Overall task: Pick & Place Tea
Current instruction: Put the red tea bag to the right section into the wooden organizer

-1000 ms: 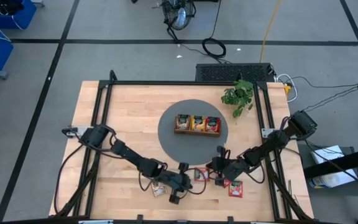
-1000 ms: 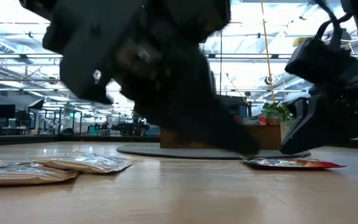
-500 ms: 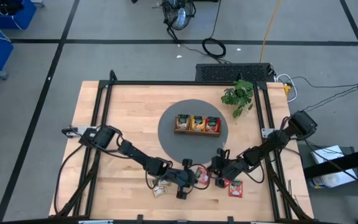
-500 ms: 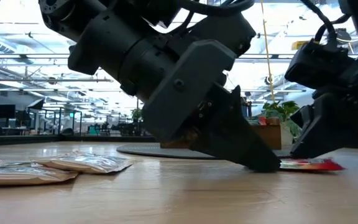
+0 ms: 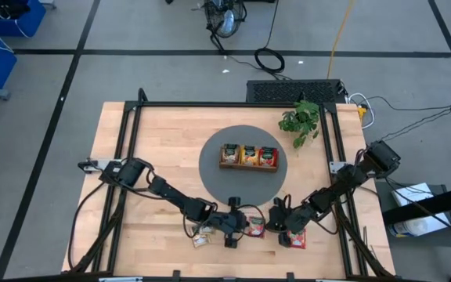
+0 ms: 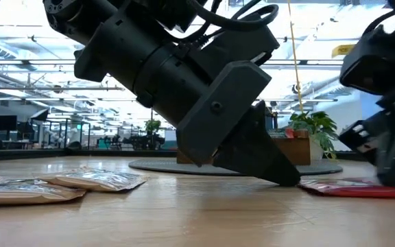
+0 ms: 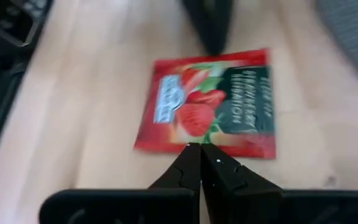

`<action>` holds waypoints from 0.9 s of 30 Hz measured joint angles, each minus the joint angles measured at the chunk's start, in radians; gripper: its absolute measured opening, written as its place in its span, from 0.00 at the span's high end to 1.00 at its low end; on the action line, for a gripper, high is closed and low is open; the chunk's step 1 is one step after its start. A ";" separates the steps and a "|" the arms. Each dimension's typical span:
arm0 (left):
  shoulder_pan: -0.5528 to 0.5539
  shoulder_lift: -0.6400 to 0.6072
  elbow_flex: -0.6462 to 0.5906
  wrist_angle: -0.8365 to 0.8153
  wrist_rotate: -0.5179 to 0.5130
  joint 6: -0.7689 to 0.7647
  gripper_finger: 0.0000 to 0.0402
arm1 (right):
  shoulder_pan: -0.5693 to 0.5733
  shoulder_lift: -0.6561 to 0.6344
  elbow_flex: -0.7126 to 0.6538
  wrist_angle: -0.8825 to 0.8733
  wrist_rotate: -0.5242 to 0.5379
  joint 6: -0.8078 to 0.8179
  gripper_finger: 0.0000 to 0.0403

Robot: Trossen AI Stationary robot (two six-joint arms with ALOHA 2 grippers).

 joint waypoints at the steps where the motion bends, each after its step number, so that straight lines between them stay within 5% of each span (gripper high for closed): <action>1: 0.000 0.000 0.000 -0.002 -0.006 0.000 0.95 | 0.004 0.000 -0.001 0.010 -0.015 0.000 1.00; 17: -0.066 -0.092 -0.005 -0.064 -0.006 0.061 0.95 | 0.037 -0.017 -0.002 0.099 -0.032 -0.119 1.00; 27: -0.088 -0.070 -0.001 0.076 -0.003 0.152 0.95 | 0.036 -0.122 -0.001 0.076 0.145 -0.183 1.00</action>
